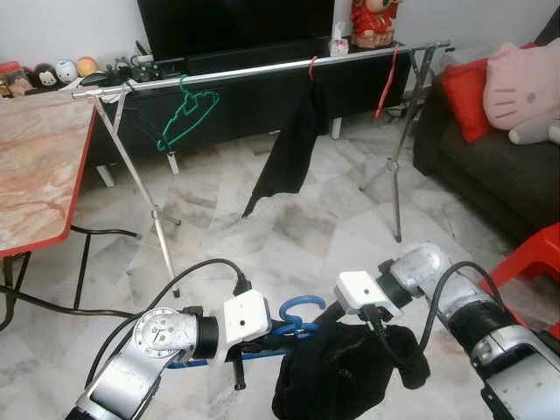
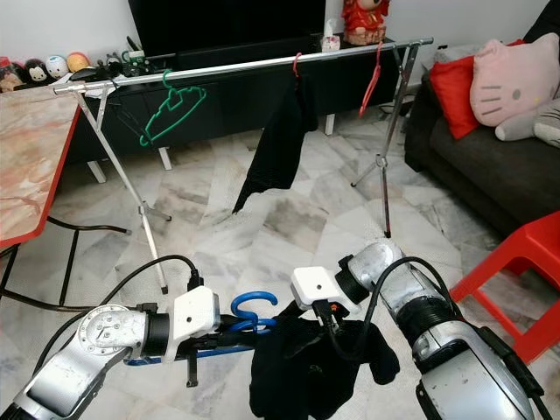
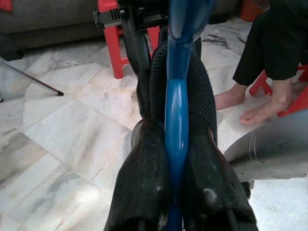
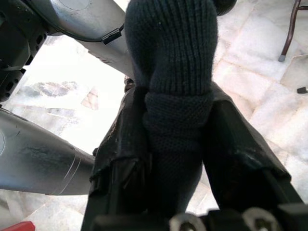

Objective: Hang hanger

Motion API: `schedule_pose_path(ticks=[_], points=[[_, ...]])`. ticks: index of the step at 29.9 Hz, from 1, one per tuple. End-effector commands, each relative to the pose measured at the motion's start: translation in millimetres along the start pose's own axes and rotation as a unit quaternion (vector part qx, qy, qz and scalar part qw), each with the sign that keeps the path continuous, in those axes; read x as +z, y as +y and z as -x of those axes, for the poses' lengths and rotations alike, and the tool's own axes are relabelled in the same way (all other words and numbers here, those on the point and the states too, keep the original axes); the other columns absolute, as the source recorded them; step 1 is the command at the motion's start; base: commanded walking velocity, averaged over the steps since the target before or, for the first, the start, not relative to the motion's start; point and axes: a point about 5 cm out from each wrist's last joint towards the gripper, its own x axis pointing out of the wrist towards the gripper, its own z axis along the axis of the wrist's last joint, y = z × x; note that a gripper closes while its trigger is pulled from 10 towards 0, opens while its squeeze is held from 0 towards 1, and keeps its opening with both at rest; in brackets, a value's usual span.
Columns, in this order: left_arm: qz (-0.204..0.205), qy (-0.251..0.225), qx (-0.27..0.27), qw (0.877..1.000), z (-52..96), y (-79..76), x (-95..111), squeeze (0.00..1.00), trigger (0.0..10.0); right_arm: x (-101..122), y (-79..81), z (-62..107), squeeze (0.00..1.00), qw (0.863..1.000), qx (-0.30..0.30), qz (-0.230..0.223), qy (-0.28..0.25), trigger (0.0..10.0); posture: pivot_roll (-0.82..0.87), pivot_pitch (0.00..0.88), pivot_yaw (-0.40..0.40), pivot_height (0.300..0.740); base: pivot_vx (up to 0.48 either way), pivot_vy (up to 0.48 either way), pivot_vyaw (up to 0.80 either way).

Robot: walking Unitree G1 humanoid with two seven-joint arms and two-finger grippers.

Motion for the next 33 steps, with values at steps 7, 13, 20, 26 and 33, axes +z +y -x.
schedule_pose_path(ticks=[7,13,20,26,33], points=[[-0.023,-0.011,-0.004,1.000,-1.0,3.2,6.9,0.00,10.0,6.5,-3.1,2.7,0.00,1.000,0.004,0.012,-0.002,0.0,-0.12,0.000,0.007,0.740,0.000,0.000,0.00],[-0.024,-0.010,-0.005,1.000,-1.0,4.0,6.3,0.00,10.0,6.0,-3.0,2.4,0.00,1.000,0.006,0.009,-0.002,0.0,-0.11,0.000,0.006,0.740,0.000,0.000,0.00],[-0.031,-0.010,-0.011,0.999,-1.7,4.1,7.2,0.00,10.0,7.1,-3.0,1.6,0.00,1.000,0.008,0.006,-0.007,0.0,-0.11,0.000,0.006,0.740,0.000,0.000,0.00],[-0.036,-0.001,-0.012,0.999,-1.1,6.5,5.1,0.00,10.0,6.5,-2.2,0.4,0.00,1.000,0.010,0.005,-0.008,0.0,-0.11,0.000,0.005,0.740,0.000,0.000,0.00],[-0.028,0.007,-0.025,0.999,0.2,5.3,2.4,1.00,10.0,6.1,-2.0,0.0,0.00,1.000,0.012,0.003,-0.009,0.0,-0.11,0.000,0.005,0.740,0.000,0.000,0.00]])
